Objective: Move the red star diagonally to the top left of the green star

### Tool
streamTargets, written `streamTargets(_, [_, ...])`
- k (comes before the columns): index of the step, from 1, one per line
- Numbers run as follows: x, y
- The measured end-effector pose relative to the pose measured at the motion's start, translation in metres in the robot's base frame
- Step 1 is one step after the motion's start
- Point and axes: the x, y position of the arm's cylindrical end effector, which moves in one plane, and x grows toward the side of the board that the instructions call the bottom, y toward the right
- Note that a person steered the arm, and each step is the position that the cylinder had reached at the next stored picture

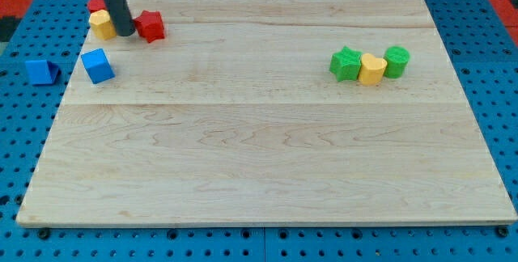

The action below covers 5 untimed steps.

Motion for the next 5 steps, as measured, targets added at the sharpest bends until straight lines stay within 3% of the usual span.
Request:
streamTargets(1, [-0.021,0.085])
streamTargets(3, [-0.073,0.112])
streamTargets(4, [-0.073,0.168])
streamTargets(5, [-0.042,0.246])
